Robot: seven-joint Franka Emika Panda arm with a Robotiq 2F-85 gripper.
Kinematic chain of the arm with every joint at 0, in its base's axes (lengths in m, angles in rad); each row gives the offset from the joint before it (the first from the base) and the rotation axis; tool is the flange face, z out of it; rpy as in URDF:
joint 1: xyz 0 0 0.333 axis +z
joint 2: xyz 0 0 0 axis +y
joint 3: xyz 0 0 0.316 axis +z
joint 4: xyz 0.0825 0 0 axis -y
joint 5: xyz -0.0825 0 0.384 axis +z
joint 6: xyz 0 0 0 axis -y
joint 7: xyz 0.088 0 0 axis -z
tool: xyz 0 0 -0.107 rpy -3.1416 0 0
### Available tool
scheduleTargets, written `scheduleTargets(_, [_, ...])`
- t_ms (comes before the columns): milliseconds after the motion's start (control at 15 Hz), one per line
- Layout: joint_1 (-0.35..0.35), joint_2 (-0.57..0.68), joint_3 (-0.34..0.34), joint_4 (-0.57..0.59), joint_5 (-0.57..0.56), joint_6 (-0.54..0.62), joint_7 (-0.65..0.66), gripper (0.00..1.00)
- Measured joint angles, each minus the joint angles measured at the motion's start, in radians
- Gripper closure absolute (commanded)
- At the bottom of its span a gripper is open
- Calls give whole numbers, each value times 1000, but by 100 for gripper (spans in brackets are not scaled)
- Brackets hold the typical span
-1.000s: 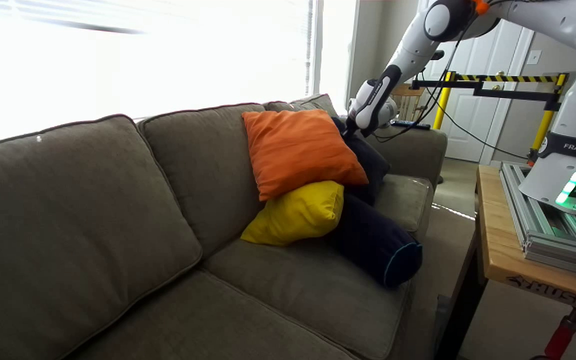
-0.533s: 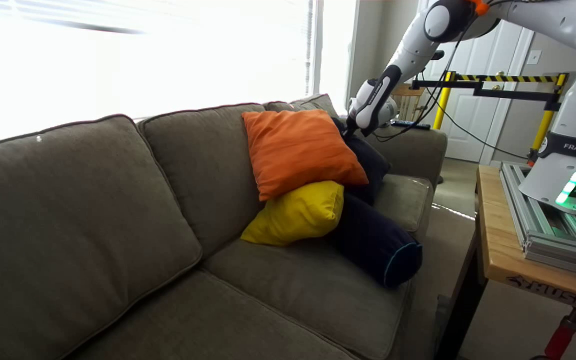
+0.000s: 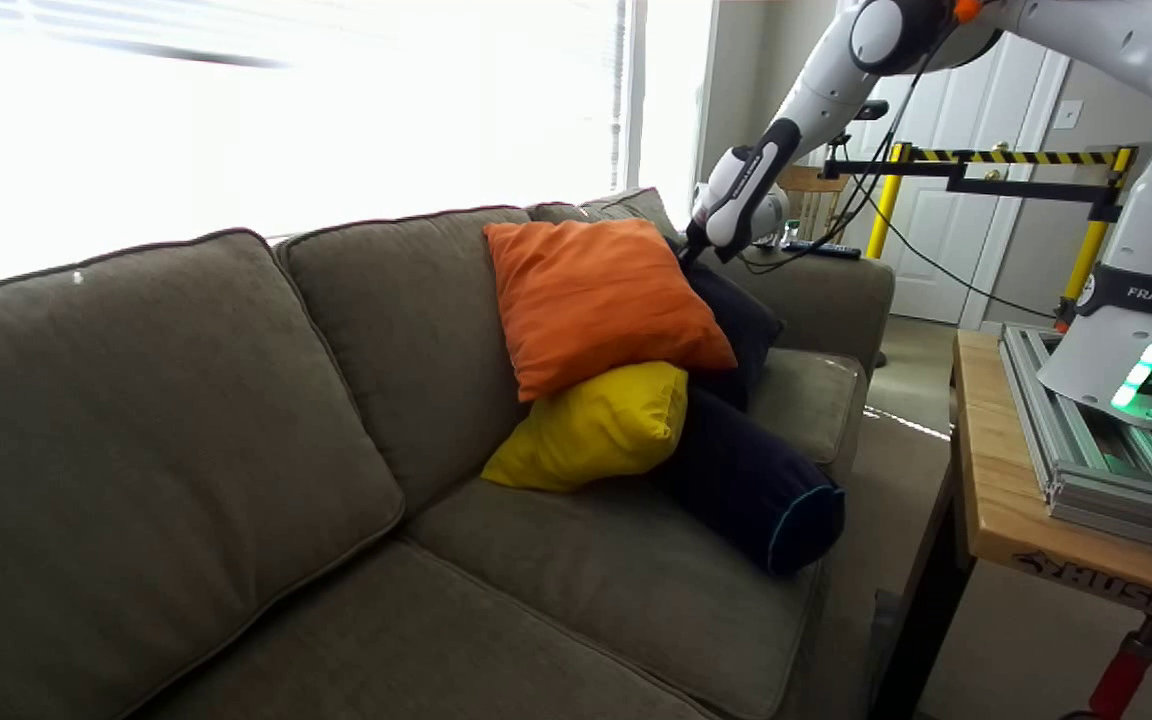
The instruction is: Put the square-shaped blue pillow onto the orange one
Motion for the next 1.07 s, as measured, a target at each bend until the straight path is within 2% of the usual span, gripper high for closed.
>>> scheduleTargets(333, [18, -86, 17, -4, 0, -6, 0, 16])
scheduleTargets(467, [29, -111, 16, -4, 0, -43, 1, 2])
scheduleTargets(733, [47, -148, 16, -4, 27, -205, 11, 0])
scheduleTargets(1067, [61, -178, 26, 2, 122, -412, 51, 0])
